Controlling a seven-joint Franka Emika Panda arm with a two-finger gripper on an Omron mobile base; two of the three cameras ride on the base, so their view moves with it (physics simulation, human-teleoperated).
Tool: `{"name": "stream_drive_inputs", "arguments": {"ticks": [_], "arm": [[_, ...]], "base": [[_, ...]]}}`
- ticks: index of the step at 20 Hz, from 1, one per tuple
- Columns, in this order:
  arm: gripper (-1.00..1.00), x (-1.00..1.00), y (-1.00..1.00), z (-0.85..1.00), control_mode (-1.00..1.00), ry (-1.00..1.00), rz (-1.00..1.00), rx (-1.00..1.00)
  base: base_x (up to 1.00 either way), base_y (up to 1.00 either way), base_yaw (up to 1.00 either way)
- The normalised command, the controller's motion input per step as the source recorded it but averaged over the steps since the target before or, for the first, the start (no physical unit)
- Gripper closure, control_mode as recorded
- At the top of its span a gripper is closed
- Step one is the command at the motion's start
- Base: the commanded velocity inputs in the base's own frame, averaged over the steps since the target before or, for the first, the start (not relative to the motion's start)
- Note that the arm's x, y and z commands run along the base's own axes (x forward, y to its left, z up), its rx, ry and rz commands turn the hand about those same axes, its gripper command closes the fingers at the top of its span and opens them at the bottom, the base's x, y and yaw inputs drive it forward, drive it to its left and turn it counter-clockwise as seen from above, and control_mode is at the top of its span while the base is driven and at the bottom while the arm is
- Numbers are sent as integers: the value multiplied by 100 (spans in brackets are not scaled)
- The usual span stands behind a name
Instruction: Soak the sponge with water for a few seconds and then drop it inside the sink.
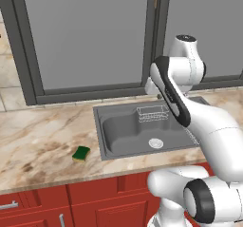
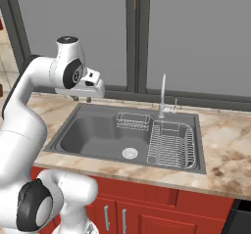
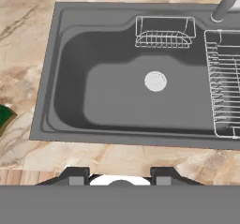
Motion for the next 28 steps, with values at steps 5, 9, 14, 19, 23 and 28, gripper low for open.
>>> {"name": "stream_drive_inputs", "arguments": {"ticks": [5, 9, 14, 19, 23, 28], "arm": [[-100, -22, 0, -9, -100, 0, 0, 0], [-100, -39, 0, -4, -100, -1, 0, 0], [-100, -57, -12, 0, -100, -12, 1, 1], [-100, -52, -24, 0, -100, -15, 0, 3], [-100, -45, -30, 1, -100, -14, 1, 6], [-100, -35, -33, 6, -100, -12, 1, 5]], "base": [[0, 0, 0], [0, 0, 0], [0, 0, 0], [0, 0, 0], [0, 0, 0], [0, 0, 0]]}}
